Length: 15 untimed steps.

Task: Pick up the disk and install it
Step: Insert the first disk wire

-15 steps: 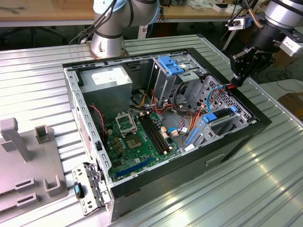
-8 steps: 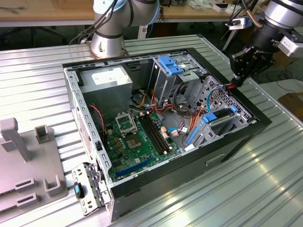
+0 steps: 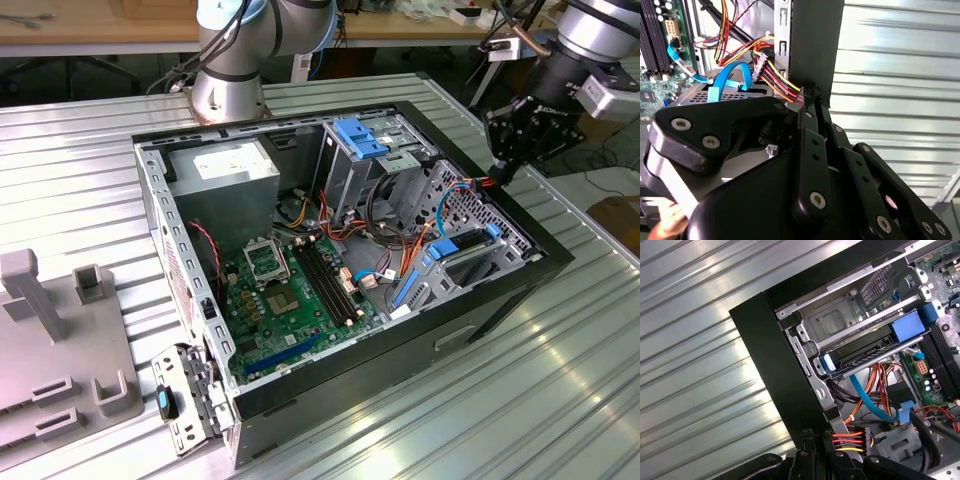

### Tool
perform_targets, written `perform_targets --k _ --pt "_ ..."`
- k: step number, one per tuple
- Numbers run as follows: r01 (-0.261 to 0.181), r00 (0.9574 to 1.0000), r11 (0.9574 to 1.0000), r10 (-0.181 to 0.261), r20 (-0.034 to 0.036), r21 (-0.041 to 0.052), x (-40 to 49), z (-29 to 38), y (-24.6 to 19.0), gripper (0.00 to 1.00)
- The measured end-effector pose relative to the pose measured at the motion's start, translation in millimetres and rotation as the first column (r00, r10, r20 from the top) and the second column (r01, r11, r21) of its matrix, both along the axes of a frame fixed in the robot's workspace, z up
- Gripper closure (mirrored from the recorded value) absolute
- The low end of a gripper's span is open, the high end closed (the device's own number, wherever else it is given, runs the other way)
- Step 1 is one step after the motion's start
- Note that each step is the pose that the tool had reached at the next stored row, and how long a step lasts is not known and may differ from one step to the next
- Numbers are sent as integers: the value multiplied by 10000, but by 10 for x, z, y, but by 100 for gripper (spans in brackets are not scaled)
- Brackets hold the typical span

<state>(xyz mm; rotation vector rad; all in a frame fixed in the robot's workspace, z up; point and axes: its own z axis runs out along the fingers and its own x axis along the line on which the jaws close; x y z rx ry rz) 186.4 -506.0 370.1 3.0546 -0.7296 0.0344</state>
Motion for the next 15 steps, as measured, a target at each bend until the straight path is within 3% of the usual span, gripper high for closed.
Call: perform_targets --k 4,6,7,8,10,13,15 --pt "51 10000 10000 -51 0 -3 -174 1 0 83" --pt "150 9999 9999 -150 0 -1 -183 1 -1 83" --pt "420 9991 9991 -420 -1 2 -183 1 -1 83" --pt "886 9961 9961 -886 -2 2 -184 1 0 83" --pt "1234 9924 9924 -1234 -2 2 -184 0 0 83" --pt "1940 9810 9810 -1940 -3 2 -183 -2 0 83" --pt "2567 9665 9665 -2567 -4 1 -184 -4 0 83"
